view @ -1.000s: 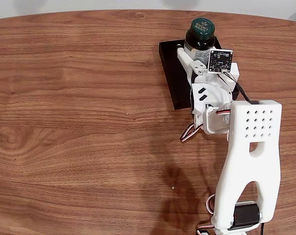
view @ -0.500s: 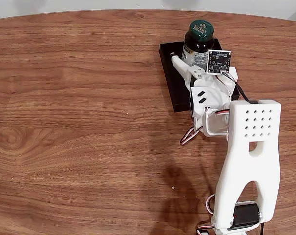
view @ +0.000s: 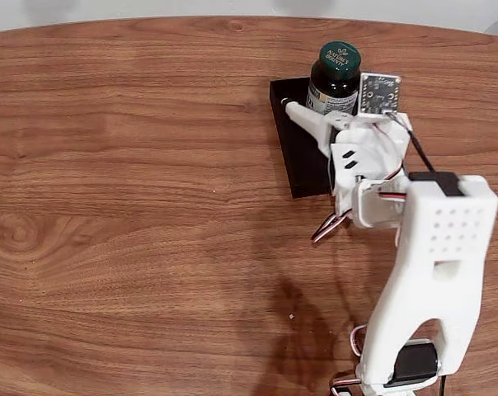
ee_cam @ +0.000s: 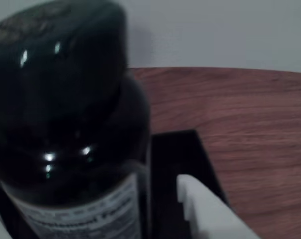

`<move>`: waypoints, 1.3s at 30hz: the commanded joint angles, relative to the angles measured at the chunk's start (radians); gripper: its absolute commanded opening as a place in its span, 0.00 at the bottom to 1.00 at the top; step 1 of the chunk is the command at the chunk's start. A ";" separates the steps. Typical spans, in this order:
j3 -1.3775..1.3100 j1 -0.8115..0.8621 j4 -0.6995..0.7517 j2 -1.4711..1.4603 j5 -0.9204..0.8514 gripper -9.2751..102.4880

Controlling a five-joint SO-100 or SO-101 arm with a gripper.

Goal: Pick up the pill bottle and place it in the black box.

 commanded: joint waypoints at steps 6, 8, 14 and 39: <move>0.158 0.034 0.063 0.387 0.052 0.49; 0.209 0.040 0.104 0.469 0.058 0.49; 0.403 0.061 0.293 0.765 0.066 0.49; 0.758 0.023 1.279 1.686 -0.095 0.40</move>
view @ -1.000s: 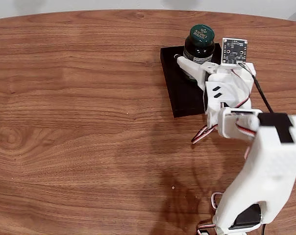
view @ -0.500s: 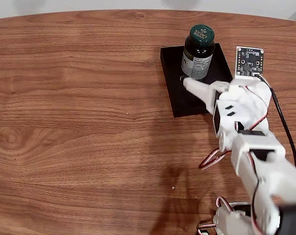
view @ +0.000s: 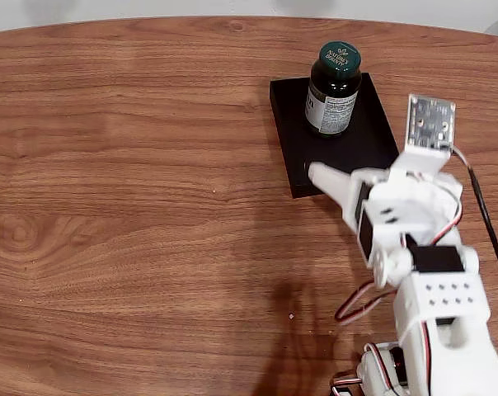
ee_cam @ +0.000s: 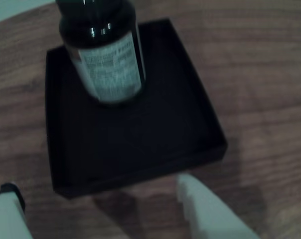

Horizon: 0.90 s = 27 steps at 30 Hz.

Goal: Pick up the pill bottle and place it in the black box.

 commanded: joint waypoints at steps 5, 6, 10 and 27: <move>0.169 0.021 0.158 0.310 -0.020 0.40; 0.169 0.021 0.189 0.322 -0.026 0.40; 0.169 0.020 0.305 0.347 -0.057 0.39; 0.169 -0.014 1.106 0.672 -0.110 0.22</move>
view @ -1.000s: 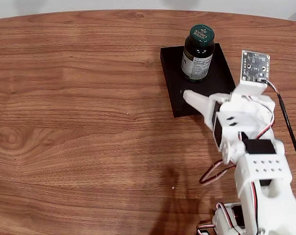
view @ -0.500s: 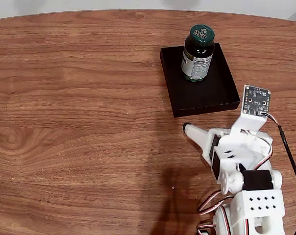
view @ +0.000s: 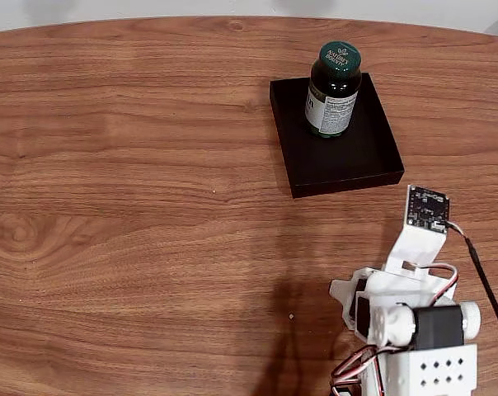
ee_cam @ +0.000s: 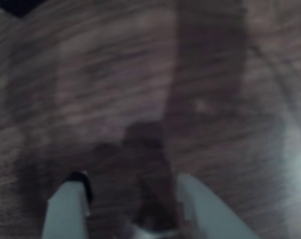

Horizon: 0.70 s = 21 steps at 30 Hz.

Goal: Pick up the pill bottle and place it in the black box.

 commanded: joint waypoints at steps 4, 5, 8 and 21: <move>-0.015 -0.003 0.192 0.014 0.175 0.22; -0.015 -0.005 0.192 0.015 0.166 0.22; -0.015 -0.002 0.193 0.026 0.143 0.22; -0.015 0.023 0.201 0.067 0.069 0.22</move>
